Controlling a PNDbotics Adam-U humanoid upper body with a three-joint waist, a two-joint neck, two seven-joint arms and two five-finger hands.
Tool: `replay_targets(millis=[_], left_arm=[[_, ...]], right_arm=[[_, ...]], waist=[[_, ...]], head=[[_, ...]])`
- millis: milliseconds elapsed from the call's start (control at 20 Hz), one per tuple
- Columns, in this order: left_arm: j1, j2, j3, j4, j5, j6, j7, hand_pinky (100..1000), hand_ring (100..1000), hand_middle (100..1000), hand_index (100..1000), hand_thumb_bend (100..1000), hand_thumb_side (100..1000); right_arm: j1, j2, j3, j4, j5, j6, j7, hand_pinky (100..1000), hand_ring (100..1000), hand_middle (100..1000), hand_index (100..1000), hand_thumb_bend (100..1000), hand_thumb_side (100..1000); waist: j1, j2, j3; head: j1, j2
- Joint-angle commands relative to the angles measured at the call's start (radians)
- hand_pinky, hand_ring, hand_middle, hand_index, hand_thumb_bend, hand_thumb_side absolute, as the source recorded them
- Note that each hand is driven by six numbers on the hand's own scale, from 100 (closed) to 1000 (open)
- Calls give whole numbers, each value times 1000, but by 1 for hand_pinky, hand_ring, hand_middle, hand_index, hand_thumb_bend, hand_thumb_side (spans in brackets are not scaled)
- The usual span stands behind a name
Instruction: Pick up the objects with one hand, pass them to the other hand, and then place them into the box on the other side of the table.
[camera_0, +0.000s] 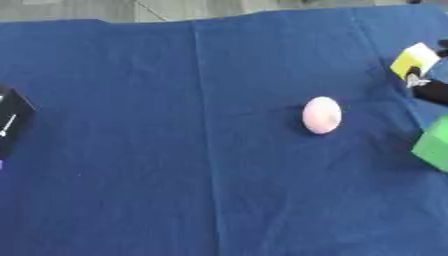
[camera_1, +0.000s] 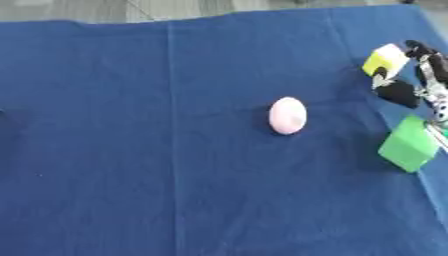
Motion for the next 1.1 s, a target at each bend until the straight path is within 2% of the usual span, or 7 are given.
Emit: replay_targets(millis=[50, 400, 600, 800, 1100], left_arm=[[0, 17, 5, -19, -2, -12, 1, 780, 725, 796, 912, 181, 922], [2, 13, 4, -19, 4, -37, -3, 780, 724, 794, 912, 183, 918], [2, 11, 2, -19, 7, -50, -9, 780, 724, 794, 911, 182, 918], [7, 9, -1, -19, 6, -53, -14, 780, 724, 794, 911, 179, 920], [14, 12, -1, -19, 6, -52, -16, 781, 724, 795, 911, 178, 919]], right_arm=[[5, -49, -34, -1, -26, -8, -54, 961, 943, 862, 998, 100, 371], [41, -54, -53, -1, -66, -29, -119, 972, 954, 871, 1000, 100, 391], [59, -48, -66, 19, -77, -39, -118, 975, 959, 878, 1000, 100, 449], [59, -48, -73, 38, -116, -75, -105, 982, 961, 879, 1000, 100, 519], [47, -61, -65, 58, -170, -119, -101, 981, 961, 879, 1000, 100, 556]], waist=[[1, -16, 0], [8, -8, 6], [11, -2, 14], [16, 3, 17], [21, 0, 19]], head=[[-11, -18], [-34, -23], [-49, -23], [-53, -29], [-65, -33]])
